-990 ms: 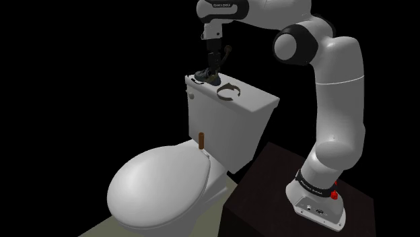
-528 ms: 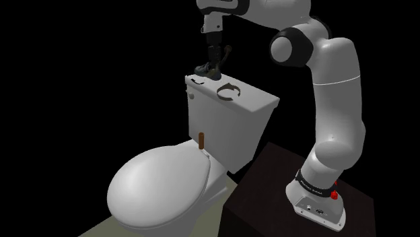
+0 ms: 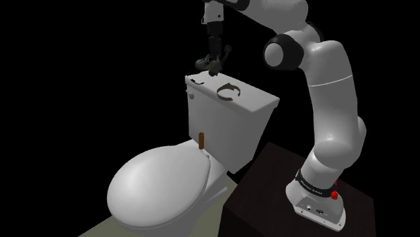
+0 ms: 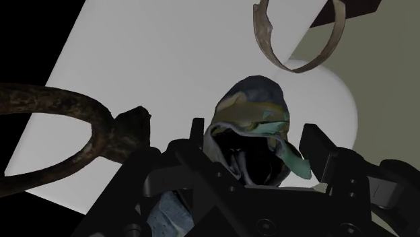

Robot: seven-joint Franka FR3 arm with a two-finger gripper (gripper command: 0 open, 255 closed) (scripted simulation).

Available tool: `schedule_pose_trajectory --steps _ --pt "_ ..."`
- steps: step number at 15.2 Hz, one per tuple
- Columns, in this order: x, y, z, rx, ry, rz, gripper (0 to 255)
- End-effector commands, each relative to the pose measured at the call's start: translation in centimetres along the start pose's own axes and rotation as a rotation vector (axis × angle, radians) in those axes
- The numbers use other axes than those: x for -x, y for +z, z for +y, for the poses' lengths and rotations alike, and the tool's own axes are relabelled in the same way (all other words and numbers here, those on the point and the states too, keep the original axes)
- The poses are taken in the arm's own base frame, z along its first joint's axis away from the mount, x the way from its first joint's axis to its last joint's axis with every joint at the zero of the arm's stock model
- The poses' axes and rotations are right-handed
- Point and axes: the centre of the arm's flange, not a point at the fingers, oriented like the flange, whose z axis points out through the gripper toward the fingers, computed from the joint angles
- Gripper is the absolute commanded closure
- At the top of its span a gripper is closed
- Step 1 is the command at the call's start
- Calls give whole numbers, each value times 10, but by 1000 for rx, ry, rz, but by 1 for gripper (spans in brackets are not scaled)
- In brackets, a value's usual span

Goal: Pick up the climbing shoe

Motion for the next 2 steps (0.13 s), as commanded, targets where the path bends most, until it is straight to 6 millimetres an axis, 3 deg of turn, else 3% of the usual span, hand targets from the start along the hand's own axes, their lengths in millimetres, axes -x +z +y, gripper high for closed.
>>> schedule_pose_trajectory --steps 1,2 --pt "1 -7 -1 0 -1 0 255" --pt "1 -7 -1 0 -1 0 255"
